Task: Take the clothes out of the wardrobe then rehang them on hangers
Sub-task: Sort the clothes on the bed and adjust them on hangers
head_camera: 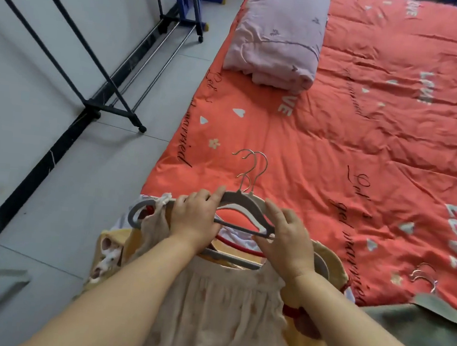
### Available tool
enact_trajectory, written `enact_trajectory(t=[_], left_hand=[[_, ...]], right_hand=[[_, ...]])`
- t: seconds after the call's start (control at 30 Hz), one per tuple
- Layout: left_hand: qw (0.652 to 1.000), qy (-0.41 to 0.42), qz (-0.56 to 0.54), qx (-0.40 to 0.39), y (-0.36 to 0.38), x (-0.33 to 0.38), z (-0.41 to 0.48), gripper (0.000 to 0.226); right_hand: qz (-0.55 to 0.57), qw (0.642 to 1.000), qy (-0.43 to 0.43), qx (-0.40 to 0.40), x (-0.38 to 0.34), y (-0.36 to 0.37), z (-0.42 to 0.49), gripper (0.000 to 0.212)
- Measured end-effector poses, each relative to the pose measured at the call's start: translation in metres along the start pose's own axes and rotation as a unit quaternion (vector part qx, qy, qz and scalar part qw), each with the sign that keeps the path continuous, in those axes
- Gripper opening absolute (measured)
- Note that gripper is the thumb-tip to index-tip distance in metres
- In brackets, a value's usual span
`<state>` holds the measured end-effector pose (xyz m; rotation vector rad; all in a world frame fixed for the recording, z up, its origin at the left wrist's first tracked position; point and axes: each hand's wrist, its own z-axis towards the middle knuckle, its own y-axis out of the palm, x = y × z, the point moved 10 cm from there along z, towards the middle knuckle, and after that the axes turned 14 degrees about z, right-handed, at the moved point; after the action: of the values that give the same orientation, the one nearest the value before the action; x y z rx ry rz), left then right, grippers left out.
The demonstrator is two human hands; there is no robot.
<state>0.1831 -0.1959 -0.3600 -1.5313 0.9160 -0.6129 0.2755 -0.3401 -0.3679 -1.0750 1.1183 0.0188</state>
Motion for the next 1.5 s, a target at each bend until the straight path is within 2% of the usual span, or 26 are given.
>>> enact_trajectory(t=[0.13,0.27,0.47,0.63,0.87,1.07,1.27,1.4,1.5], left_hand=[[1.000,-0.014,0.007,-0.010,0.032,-0.002,0.014,0.073],[0.998,-0.021,0.005,-0.058,0.076,-0.005,0.007,0.069],[0.992,-0.017,-0.011,-0.127,0.108,-0.006,-0.029,0.059],[0.986,-0.012,-0.025,-0.165,0.108,-0.004,-0.063,0.051],[0.990,0.038,-0.038,-0.134,0.062,0.019,-0.102,0.043],[0.988,0.112,-0.030,-0.103,0.007,0.065,-0.137,0.046],[0.975,0.217,-0.010,-0.037,-0.054,0.128,-0.203,0.043],[0.957,0.289,-0.015,0.035,-0.110,0.184,-0.264,0.039],[0.939,0.341,-0.003,0.046,-0.136,0.226,-0.309,0.039]], right_hand=[[-0.032,0.998,0.044,-0.031,0.035,0.034,0.013,0.074],[-0.073,0.987,0.103,-0.104,0.070,0.065,-0.002,0.068],[-0.060,0.983,0.121,-0.125,0.089,0.068,-0.039,0.057],[-0.061,0.984,0.110,-0.129,0.082,0.057,-0.061,0.041],[-0.070,0.981,0.125,-0.131,0.059,0.022,-0.108,0.043],[-0.073,0.983,0.152,-0.066,0.029,-0.042,-0.155,0.031],[-0.099,0.977,0.189,0.016,-0.005,-0.118,-0.247,0.038],[-0.114,0.967,0.216,0.072,-0.023,-0.172,-0.322,0.044],[-0.124,0.957,0.241,0.105,-0.029,-0.210,-0.377,0.048]])
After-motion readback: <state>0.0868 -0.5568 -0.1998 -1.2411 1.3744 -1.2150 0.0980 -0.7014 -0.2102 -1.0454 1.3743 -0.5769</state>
